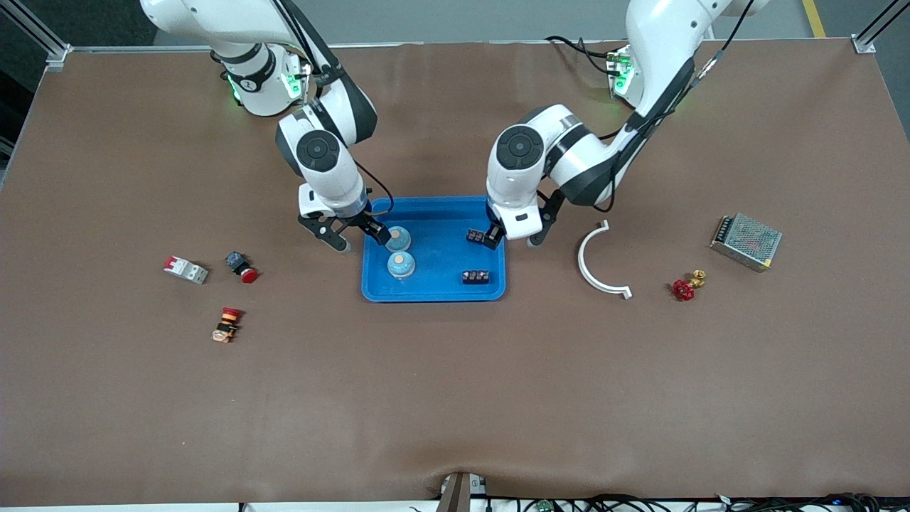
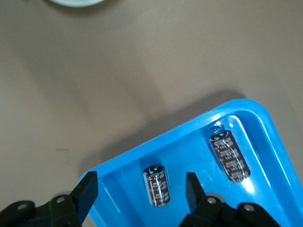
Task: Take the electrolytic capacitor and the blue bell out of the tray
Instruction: 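Lower the right gripper to a blue bell while the left gripper reaches a capacitor, then grasp the bell with the right gripper while the left gripper grasps the capacitor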
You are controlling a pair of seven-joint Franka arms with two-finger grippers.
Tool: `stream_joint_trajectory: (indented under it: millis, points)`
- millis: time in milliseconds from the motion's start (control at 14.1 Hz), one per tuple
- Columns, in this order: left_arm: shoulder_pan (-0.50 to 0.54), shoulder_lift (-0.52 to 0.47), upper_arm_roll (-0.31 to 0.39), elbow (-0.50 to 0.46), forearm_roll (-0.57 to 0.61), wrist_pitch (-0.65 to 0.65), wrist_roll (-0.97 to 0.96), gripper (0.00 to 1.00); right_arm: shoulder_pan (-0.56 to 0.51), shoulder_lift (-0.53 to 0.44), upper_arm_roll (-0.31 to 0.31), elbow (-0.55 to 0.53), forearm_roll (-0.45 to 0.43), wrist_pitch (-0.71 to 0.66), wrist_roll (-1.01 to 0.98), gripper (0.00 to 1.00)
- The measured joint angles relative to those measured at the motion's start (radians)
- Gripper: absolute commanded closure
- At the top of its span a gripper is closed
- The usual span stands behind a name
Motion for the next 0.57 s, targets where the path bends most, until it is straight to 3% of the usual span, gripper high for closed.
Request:
stream_joint_trajectory:
  millis: [426,568]
  points:
    - [-0.043,0.110,0.000,0.066,0.095,0.050,-0.243,0.19,0.033,0.072,0.000,0.089,0.000,-0.008,0.067,0.00]
    - [-0.060,0.149,0.000,0.091,0.117,0.050,-0.282,0.28,0.050,0.109,0.000,0.112,0.000,-0.007,0.082,0.00]
